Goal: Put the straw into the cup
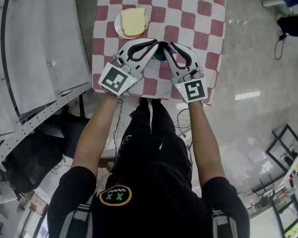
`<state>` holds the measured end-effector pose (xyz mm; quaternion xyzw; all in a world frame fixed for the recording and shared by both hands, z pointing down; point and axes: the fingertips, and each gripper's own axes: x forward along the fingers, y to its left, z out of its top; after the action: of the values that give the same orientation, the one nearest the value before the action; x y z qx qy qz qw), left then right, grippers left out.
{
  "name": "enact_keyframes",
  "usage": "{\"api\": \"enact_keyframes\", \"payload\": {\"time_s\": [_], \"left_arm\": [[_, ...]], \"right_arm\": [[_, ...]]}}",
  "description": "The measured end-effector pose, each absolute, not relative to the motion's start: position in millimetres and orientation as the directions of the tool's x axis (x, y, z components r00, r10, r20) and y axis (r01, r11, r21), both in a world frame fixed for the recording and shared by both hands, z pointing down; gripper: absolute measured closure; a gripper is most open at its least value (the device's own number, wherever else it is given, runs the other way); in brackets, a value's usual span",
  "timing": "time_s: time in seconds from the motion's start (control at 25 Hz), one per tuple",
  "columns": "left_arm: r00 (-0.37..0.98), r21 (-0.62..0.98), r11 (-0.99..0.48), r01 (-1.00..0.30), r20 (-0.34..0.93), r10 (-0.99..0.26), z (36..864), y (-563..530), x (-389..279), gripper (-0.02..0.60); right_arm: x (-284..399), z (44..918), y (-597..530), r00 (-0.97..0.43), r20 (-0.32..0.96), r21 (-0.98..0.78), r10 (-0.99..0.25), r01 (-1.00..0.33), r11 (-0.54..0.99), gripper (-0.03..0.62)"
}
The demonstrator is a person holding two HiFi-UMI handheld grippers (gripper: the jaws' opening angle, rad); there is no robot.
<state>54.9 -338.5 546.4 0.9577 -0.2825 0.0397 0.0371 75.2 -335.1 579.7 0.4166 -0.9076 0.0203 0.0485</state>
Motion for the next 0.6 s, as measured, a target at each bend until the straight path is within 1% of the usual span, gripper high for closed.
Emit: {"api": "enact_keyframes", "payload": {"time_s": [0.24,0.4,0.6], "left_arm": [[0.841,0.032,-0.843,-0.538,0.086,-0.534,523.3,-333.5,55.2,0.552],[0.863,-0.025,-0.868,-0.497,0.087,-0.497,502.4,-322.5,55.9,0.552],[0.869,-0.052,-0.875,-0.482,0.099,-0.485,469.9,-302.7,49.5,0.552]], "right_arm": [[74.1,551.9,-332.6,-0.655,0.08,0.039,-0.751,-0.751,0.659,0.474],[73.3,513.7,-327.8,-0.663,0.04,0.067,-0.748,-0.745,0.664,0.464],[70.2,461.8,-309.5,-0.675,-0.005,0.117,-0.738,-0.733,0.67,0.462]]}}
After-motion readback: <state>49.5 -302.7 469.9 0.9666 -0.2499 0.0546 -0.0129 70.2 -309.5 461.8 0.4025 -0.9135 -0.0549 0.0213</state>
